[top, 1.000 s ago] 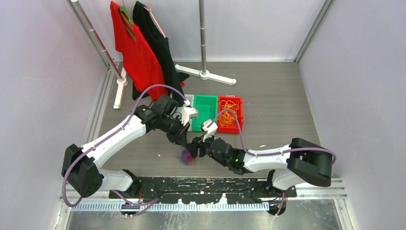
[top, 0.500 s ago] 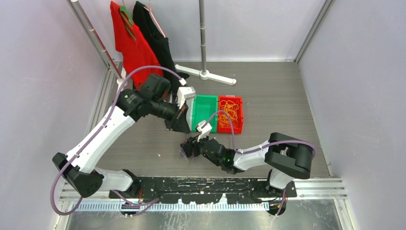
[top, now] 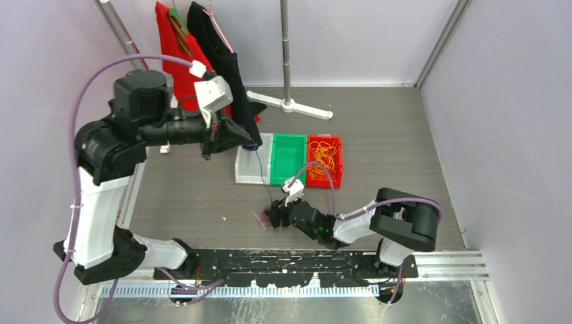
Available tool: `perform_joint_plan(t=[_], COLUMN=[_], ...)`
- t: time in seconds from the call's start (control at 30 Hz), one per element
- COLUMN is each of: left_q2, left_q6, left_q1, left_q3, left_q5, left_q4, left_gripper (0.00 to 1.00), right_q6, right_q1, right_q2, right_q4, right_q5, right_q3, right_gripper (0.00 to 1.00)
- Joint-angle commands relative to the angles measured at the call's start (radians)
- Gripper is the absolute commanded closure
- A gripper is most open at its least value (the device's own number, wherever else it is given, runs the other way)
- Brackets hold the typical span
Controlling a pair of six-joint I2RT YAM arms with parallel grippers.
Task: Untangle the cables
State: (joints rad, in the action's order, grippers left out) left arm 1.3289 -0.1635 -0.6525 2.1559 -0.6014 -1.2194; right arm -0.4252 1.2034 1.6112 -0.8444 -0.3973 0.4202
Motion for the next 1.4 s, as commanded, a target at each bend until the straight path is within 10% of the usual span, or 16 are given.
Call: perform_joint_plan(t=[0.0, 0.93, 1.37], left_q2=[-0.029, -0.179, -0.236], left_q6=[-0.079, -0.157, -0.153], left_q1=[-0.001, 0.001, -0.001], left_q3=[0.089, 0.137, -0.007], left_q5=[0.125, 0.678, 0.626], left_q4=[0.071, 0.993, 0.885], left_gripper=[1.0, 1.0, 1.0], right_q6=[-0.009, -0.058, -0.064], right_q1=[0.008, 0.074, 0.084], right_q2=[-0.06, -0.132, -0.276], right_q4=[0.001, 0.039, 0.132], right_q5=[-0.044, -0.099, -0.112], right_q3=[-0.025, -0.151, -0.171], right_gripper=[0.38, 0.4, 0.37])
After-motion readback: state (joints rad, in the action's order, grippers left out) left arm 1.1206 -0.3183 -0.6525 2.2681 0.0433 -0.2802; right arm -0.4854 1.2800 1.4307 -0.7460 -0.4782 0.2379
